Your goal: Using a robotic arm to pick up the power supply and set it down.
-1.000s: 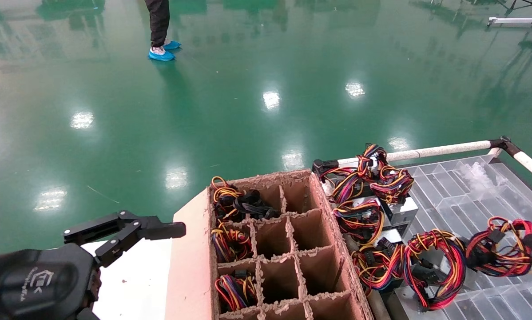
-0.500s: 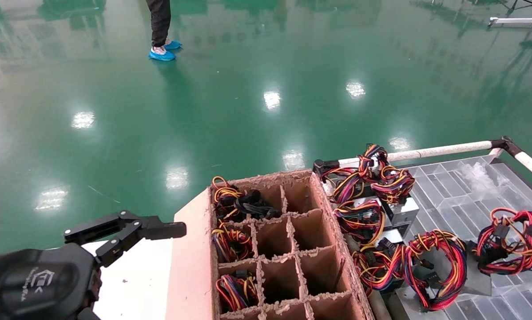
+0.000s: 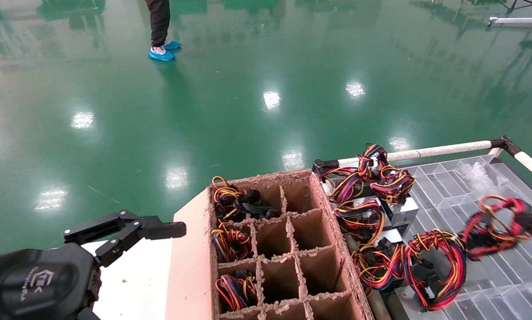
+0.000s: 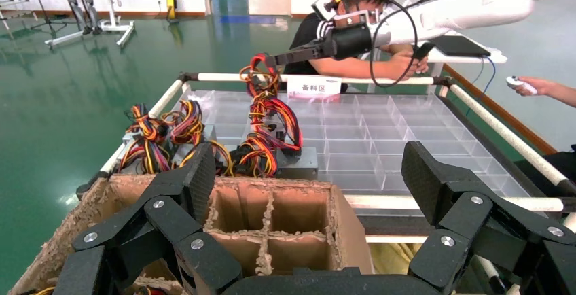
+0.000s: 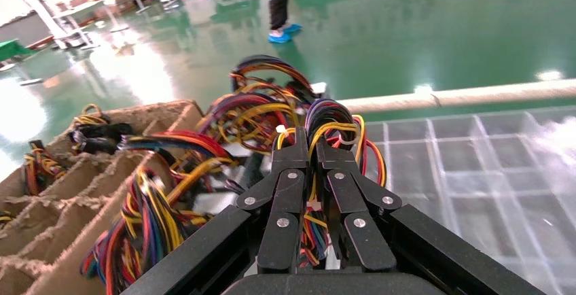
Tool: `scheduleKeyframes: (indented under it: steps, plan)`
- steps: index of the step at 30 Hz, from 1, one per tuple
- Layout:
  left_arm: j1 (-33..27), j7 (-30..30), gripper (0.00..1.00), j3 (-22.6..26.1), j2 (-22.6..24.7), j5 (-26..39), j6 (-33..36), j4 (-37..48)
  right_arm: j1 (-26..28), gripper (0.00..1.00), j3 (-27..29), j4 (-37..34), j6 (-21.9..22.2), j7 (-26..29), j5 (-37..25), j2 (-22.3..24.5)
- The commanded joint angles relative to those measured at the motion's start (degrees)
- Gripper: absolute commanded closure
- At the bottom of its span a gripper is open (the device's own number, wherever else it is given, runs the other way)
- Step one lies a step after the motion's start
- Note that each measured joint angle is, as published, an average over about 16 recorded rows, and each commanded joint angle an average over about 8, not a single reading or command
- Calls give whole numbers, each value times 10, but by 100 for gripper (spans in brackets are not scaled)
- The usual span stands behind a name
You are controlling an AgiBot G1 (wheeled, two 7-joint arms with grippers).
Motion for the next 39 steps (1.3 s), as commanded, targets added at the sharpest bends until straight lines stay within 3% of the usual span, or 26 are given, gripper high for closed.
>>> scheduleKeyframes:
  steps: [1, 4, 5, 11, 13, 39]
  plan:
    - [0, 0, 0, 0, 0, 0, 0, 0, 13, 100, -5, 8, 4, 2, -8, -5]
    - [0, 0, 0, 0, 0, 0, 0, 0, 31, 99, -15, 13, 10, 4, -23, -15]
    - [0, 0, 0, 0, 0, 0, 0, 0, 36, 93, -18, 14, 12, 5, -28, -18]
    - [0, 0, 0, 0, 0, 0, 0, 0, 50, 20, -30, 11, 15, 4, -46, -28]
    - [0, 0, 0, 0, 0, 0, 0, 0, 53, 2, -32, 10, 16, 4, -49, -29]
    - [0, 0, 0, 0, 0, 0, 0, 0, 50, 0, -23, 33, -8, 20, -35, -10]
